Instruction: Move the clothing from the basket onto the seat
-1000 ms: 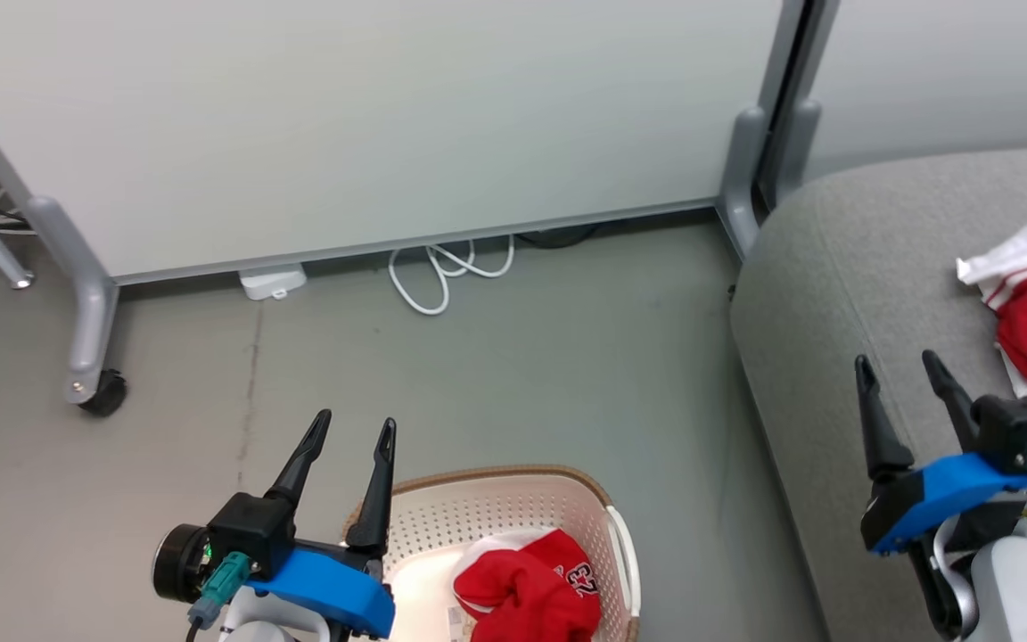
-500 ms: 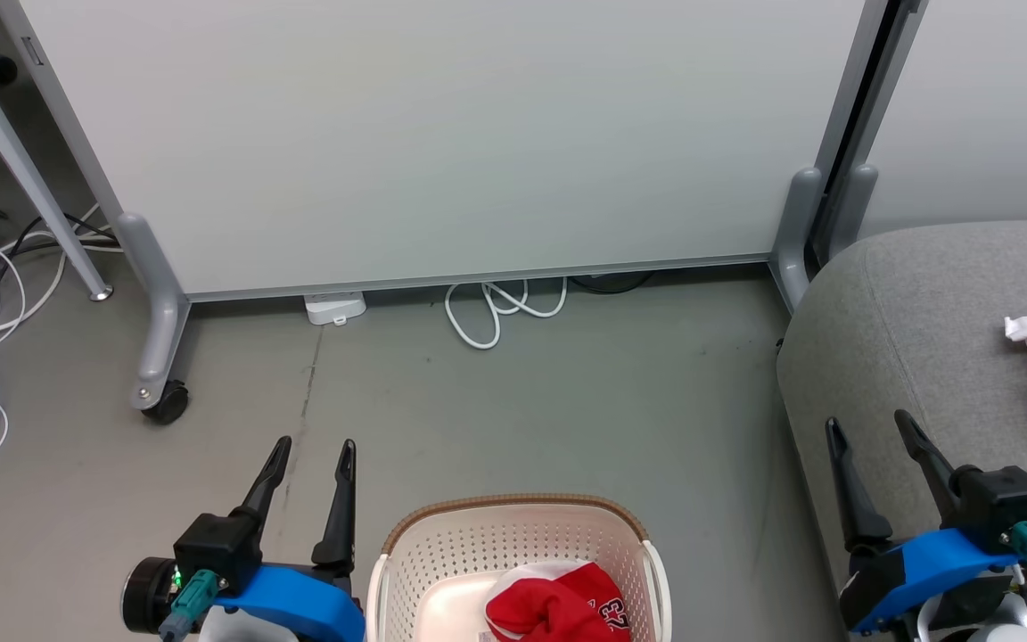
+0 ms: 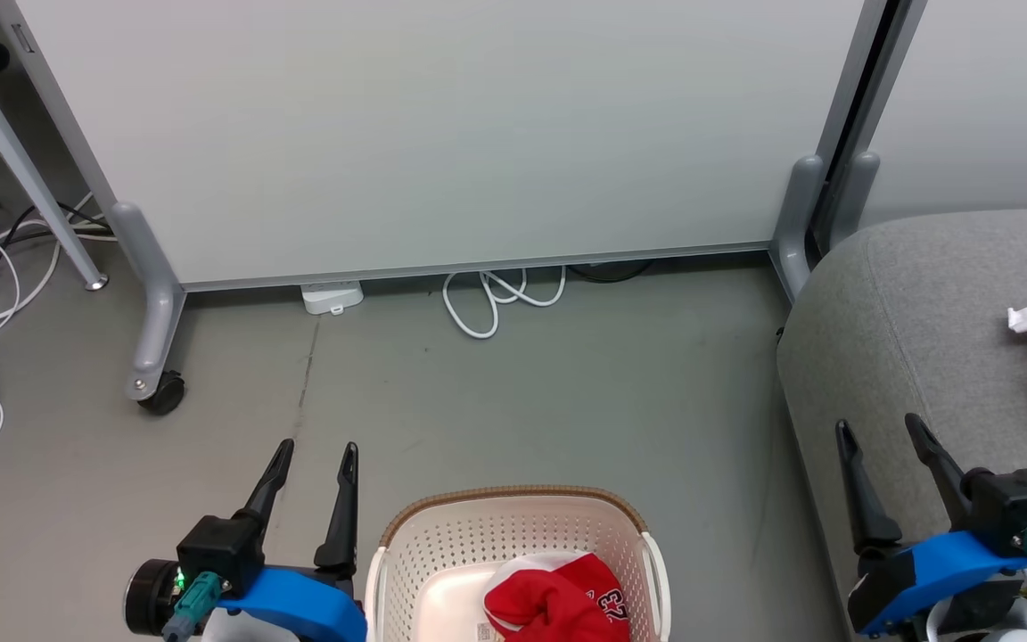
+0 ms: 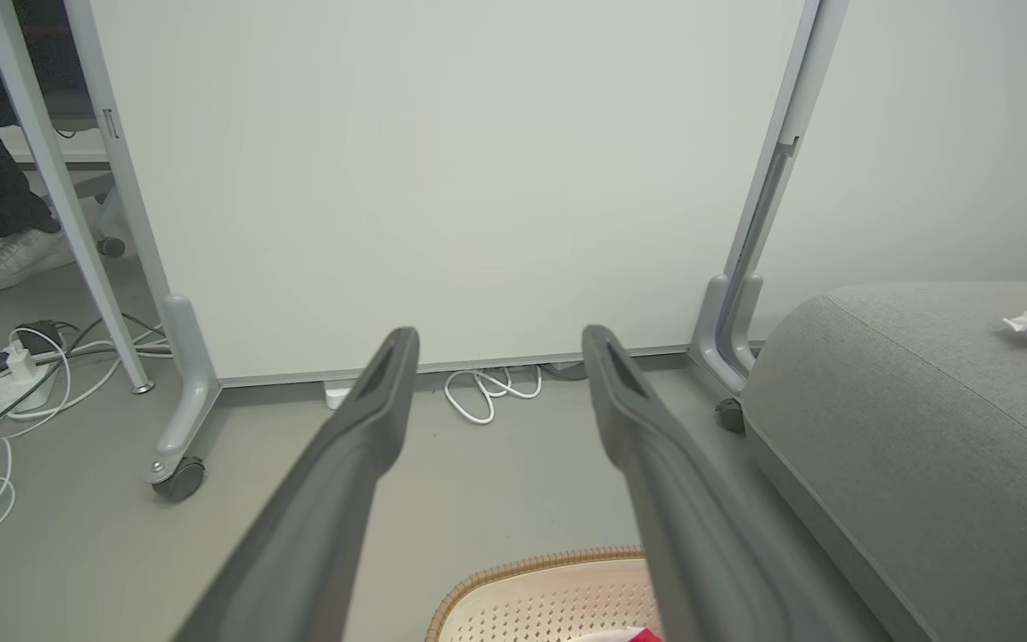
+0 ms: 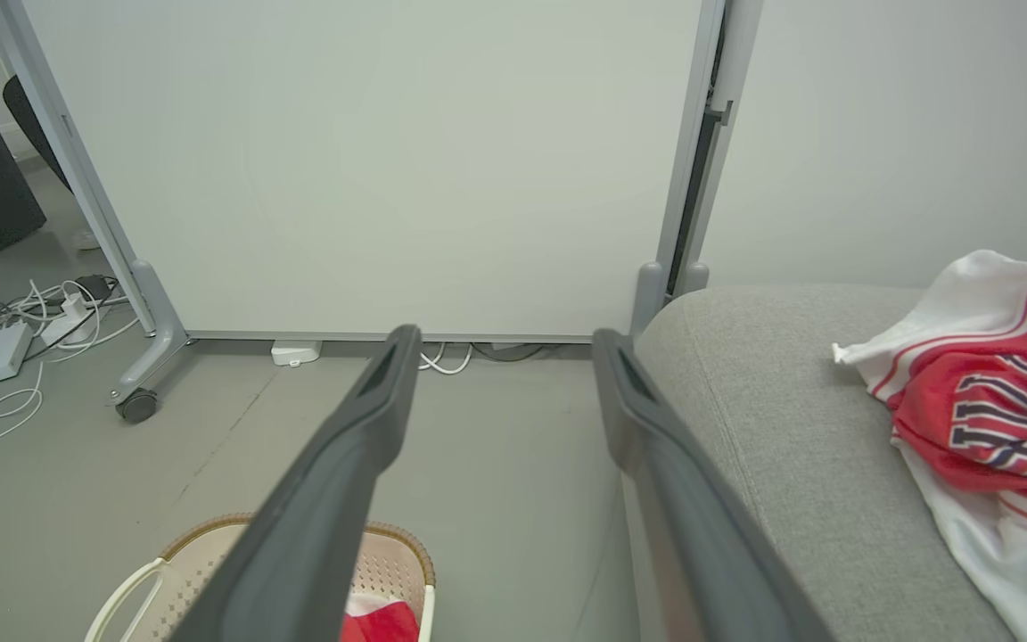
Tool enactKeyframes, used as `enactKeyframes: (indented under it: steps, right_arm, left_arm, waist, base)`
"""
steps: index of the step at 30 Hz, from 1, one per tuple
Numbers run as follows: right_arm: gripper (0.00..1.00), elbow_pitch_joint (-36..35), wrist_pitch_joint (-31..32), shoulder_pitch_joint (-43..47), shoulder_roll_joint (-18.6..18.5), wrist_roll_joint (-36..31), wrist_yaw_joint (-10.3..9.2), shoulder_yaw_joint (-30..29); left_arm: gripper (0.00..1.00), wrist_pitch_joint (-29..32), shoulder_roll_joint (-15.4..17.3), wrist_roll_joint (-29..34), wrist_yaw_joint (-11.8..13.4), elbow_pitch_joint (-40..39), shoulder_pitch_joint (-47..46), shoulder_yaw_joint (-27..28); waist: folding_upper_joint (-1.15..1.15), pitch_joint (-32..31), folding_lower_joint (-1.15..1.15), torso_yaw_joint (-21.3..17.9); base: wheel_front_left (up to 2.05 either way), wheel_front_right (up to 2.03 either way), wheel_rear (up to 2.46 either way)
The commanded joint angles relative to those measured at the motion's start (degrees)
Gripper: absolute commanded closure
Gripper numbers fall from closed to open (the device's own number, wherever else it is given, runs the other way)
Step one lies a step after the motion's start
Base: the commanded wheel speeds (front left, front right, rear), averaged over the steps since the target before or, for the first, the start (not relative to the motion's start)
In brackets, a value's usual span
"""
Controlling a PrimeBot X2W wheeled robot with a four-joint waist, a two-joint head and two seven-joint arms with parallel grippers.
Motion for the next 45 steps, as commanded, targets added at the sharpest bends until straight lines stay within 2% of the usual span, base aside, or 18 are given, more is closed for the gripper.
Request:
enactKeyframes:
  steps: [1,7,13,24,32,39,45]
  right_arm:
    - [0.0,0.1,-0.2,0.3,0.2,0.4,0.01,0.1]
    - [0.0,0.5,-0.5,-0.5,0.2,0.9,0.01,0.8]
    - [0.0,0.1,-0.7,-2.9,0.1,0.6,0.01,2.4]
    - [0.0,-1.2,-1.3,-10.5,0.0,-0.9,0.01,6.5]
    - [0.0,-1.5,-2.6,-16.0,0.0,-0.3,0.01,9.1]
    - [0.0,-1.3,-4.6,-20.1,0.1,0.5,0.01,11.0]
    - [0.0,-0.9,-6.6,-21.7,0.1,2.1,0.01,11.5]
  left_arm:
    - [0.0,-0.2,0.4,-0.4,-0.1,0.2,-0.4,-0.2]
    - [0.0,-0.2,0.8,-0.2,-0.1,0.5,-0.7,-0.5]
    - [0.0,-0.2,0.7,0.2,-0.1,0.8,-2.6,-1.1]
    - [0.0,-0.1,0.9,0.1,-0.1,3.7,-9.3,-3.5]
    - [0.0,-0.2,2.9,0.0,-0.1,6.8,-14.1,-4.8]
    - [0.0,-0.2,5.0,-0.1,-0.1,12.1,-18.3,-9.5]
    - [0.0,-0.2,6.6,-2.9,-0.1,19.9,-21.9,-17.4]
  waist:
    - [0.0,0.1,0.0,-0.2]
    - [0.0,1.0,0.0,-1.1]
    - [0.0,4.9,0.0,-3.2]
    - [0.0,16.5,0.0,-8.4]
    - [0.0,26.0,0.0,-13.6]
    - [0.0,33.5,0.0,-16.4]
    - [0.0,38.0,0.0,-18.6]
  base:
    - [0.0,0.0,0.0]
    - [0.0,0.0,0.0]
    - [0.0,0.0,0.0]
    - [0.0,0.0,0.0]
    - [0.0,0.0,0.0]
    - [0.0,0.0,0.0]
    - [0.0,0.0,0.0]
